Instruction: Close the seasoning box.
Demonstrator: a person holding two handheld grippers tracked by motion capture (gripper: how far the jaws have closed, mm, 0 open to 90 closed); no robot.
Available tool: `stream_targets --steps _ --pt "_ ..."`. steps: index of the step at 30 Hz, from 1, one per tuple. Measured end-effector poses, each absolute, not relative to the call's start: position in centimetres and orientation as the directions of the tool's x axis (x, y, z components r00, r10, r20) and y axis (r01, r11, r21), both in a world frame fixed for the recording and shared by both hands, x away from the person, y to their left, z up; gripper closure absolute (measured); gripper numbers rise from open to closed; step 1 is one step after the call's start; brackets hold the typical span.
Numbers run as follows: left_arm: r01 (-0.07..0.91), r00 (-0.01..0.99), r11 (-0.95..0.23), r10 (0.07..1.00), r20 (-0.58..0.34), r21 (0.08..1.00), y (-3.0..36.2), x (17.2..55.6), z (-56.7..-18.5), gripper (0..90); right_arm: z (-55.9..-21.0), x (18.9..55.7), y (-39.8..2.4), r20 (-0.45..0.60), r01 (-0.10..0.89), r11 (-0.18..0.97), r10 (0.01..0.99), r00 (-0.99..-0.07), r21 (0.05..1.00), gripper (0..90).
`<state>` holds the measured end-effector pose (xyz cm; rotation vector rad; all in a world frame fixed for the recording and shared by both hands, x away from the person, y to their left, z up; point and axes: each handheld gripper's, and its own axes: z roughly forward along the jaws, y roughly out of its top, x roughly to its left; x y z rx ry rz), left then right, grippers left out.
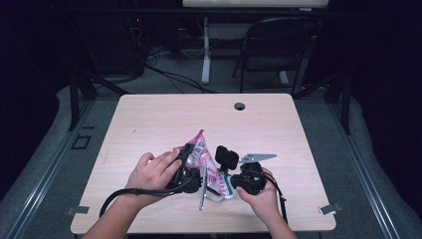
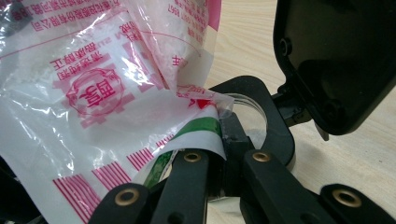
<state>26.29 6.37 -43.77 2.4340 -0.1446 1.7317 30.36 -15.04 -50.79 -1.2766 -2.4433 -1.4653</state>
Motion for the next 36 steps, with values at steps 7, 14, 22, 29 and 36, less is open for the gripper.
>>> stream_targets --steps 7,14,22,29,36 --pt "-0.167 0.330 -0.984 0.010 0.944 0.068 6.5 26.2 -43.8 73.9 -50.7 30.3 -15.0 0.393 0.646 0.225 0.634 -0.666 0.730 89.7" --pt "-0.173 0.317 -0.983 0.010 0.948 0.068 6.6 25.9 -43.9 73.9 -50.7 30.2 -14.9 0.383 0.636 0.226 0.636 -0.670 0.737 89.7" --pt "-0.182 0.303 -0.980 0.018 0.953 0.077 6.9 25.5 -44.1 74.0 -50.6 30.0 -14.8 0.364 0.625 0.234 0.643 -0.674 0.745 89.8" --pt "-0.181 0.293 -0.979 0.039 0.955 0.096 7.5 25.3 -44.8 74.1 -50.5 29.7 -14.5 0.333 0.610 0.252 0.654 -0.680 0.752 89.9" --pt "-0.188 0.275 -0.975 0.065 0.959 0.120 7.9 25.0 -45.2 74.2 -50.3 29.4 -14.6 0.309 0.595 0.261 0.660 -0.685 0.761 89.9"
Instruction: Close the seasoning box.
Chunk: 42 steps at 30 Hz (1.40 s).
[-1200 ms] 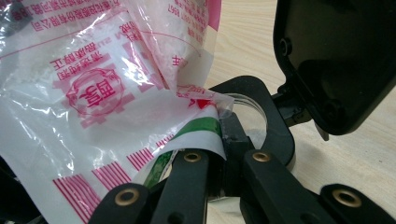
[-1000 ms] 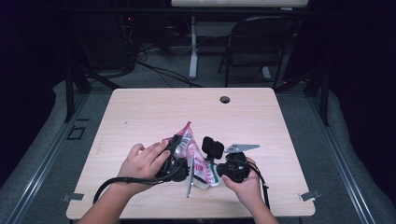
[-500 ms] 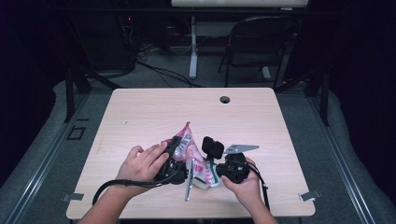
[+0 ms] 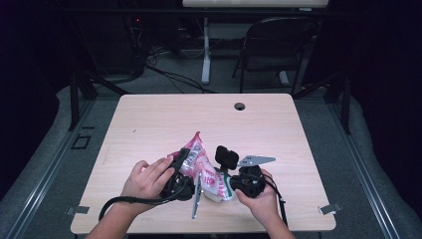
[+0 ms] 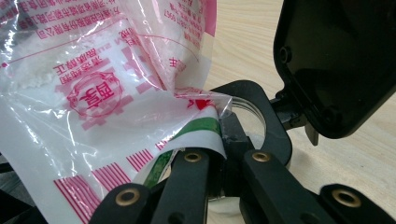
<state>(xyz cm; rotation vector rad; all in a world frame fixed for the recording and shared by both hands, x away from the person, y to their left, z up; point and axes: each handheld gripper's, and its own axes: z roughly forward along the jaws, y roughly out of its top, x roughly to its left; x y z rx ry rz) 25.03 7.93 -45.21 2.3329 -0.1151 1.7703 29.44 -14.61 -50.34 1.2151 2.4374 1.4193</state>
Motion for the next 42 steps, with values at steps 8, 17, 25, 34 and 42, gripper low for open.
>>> stream_targets --steps 8,17,25,34,42 --pt "-0.195 0.260 -0.972 0.076 0.963 0.129 8.22 24.82 -45.39 74.3 -50.30 29.19 -14.49 0.303 0.587 0.255 0.663 -0.684 0.768 89.9" --pt "-0.211 0.238 -0.971 0.061 0.969 0.112 7.85 24.79 -45.34 74.5 -50.22 29.15 -14.77 0.301 0.586 0.252 0.667 -0.682 0.770 89.8" --pt "-0.200 0.244 -0.975 0.045 0.969 0.096 7.90 25.02 -45.48 75.7 -50.33 29.27 -14.99 0.323 0.596 0.233 0.664 -0.675 0.768 86.9" --pt "-0.194 0.247 -0.977 0.037 0.968 0.086 7.91 25.21 -45.33 76.1 -50.24 29.35 -15.14 0.318 0.593 0.241 0.660 -0.681 0.768 82.8" --pt "-0.196 0.239 -0.976 0.045 0.970 0.094 7.80 25.20 -45.40 76.1 -50.17 29.36 -15.25 0.321 0.591 0.234 0.658 -0.681 0.772 85.4"
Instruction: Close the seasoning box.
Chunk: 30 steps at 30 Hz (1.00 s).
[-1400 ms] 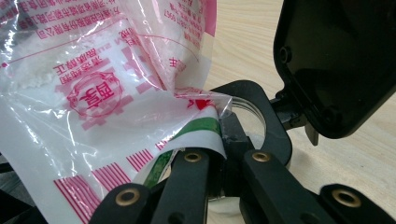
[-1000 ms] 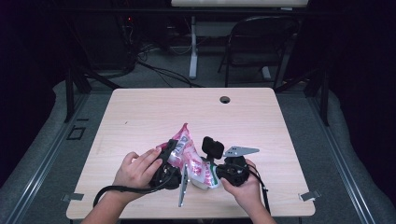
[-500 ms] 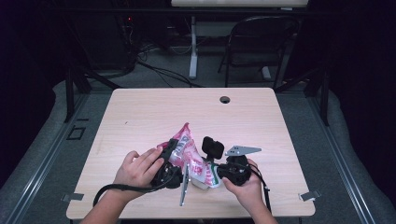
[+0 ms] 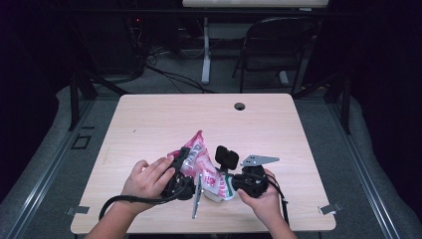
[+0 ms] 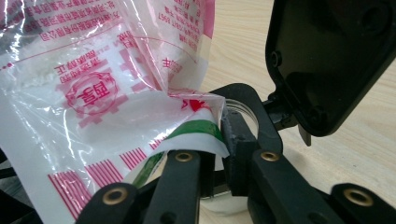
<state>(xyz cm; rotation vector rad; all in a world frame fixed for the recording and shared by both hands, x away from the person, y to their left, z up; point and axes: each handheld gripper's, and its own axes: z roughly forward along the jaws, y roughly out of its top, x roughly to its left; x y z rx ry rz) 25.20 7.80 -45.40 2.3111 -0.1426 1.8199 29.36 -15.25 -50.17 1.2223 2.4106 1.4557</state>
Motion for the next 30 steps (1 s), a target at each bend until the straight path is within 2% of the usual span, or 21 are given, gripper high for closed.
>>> stream_targets --steps 18,30 --pt "-0.203 0.225 -0.976 0.028 0.974 0.075 7.62 25.19 -45.19 76.1 -50.22 29.45 -15.17 0.325 0.593 0.226 0.662 -0.676 0.773 86.0" --pt "-0.211 0.212 -0.975 0.022 0.977 0.068 7.59 25.05 -45.19 76.2 -50.31 29.40 -14.98 0.326 0.591 0.227 0.658 -0.679 0.774 90.0"
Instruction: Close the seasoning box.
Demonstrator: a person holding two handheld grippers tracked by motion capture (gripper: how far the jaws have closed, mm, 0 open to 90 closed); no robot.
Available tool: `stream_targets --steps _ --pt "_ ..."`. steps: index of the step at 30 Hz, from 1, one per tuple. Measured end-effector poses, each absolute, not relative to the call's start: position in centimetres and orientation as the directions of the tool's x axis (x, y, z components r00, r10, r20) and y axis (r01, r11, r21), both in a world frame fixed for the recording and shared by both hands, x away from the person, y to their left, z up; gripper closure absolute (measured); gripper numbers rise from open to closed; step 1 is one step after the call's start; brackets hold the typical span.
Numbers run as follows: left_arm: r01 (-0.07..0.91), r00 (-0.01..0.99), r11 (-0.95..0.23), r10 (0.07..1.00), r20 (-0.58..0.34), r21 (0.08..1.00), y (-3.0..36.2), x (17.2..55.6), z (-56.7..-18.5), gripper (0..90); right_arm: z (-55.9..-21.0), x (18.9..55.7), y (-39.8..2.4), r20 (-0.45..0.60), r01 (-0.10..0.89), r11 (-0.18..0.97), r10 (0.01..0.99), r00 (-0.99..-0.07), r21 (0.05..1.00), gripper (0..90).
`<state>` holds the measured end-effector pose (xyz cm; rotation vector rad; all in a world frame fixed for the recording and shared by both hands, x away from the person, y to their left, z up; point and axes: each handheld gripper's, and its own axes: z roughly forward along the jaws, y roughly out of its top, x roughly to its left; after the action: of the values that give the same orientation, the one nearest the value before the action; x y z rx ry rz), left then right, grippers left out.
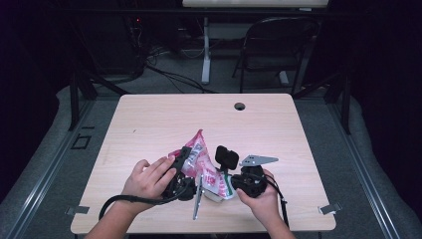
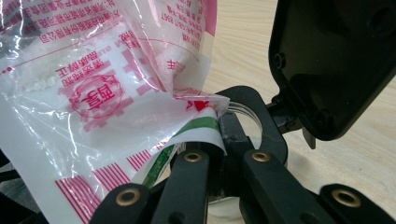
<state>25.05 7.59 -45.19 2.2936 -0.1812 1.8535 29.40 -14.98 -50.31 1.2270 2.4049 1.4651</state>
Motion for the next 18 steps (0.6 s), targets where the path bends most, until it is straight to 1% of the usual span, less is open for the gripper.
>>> stream_targets --steps 9,12,18 --pt "-0.208 0.222 -0.975 0.025 0.975 0.073 7.50 24.99 -45.23 76.2 -50.36 29.42 -14.97 0.324 0.591 0.227 0.660 -0.678 0.774 90.0" --pt "-0.198 0.226 -0.979 0.007 0.974 0.053 7.37 24.91 -45.11 76.2 -50.43 29.44 -14.93 0.321 0.590 0.228 0.663 -0.677 0.774 90.0" --pt "-0.214 0.217 -0.975 0.002 0.976 0.050 7.33 24.95 -45.29 76.6 -50.57 29.42 -14.83 0.319 0.594 0.231 0.667 -0.673 0.771 90.0"
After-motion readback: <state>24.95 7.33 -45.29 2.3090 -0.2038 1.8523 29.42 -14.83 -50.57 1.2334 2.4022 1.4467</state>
